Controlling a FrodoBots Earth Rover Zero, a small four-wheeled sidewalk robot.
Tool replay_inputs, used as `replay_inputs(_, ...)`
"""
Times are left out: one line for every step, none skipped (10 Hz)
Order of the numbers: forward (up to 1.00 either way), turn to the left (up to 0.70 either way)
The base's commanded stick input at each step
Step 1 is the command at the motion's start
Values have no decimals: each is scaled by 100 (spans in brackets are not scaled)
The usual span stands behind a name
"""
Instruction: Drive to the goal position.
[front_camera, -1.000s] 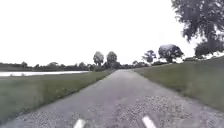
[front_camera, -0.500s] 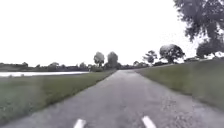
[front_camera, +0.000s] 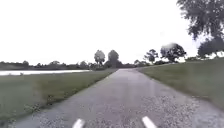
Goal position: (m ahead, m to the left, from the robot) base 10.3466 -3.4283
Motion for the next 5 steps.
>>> replay_inputs(70,-9)
replay_inputs(70,-2)
replay_inputs(70,0)
replay_inputs(70,0)
replay_inputs(70,0)
